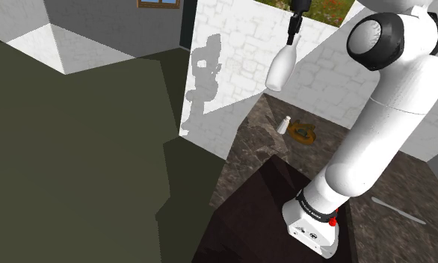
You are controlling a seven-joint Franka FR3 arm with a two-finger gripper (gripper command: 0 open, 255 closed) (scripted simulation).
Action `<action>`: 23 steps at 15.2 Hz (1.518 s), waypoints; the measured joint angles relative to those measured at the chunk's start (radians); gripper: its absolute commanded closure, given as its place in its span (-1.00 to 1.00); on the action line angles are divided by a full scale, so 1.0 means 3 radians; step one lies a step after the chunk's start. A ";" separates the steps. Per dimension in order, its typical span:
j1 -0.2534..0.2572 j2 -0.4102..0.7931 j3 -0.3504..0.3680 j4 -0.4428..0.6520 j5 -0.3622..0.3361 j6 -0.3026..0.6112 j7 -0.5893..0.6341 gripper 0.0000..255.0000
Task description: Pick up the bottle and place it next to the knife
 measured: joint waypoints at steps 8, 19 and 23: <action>-0.0171 0.0394 -0.0044 0.0927 0.0162 -0.0551 -0.0149 1.00; -0.0023 -0.0424 -0.0142 -0.0072 -0.0232 -0.0282 -0.0265 1.00; -0.0011 -0.1005 -0.0127 -0.0800 -0.0510 -0.0061 -0.0268 1.00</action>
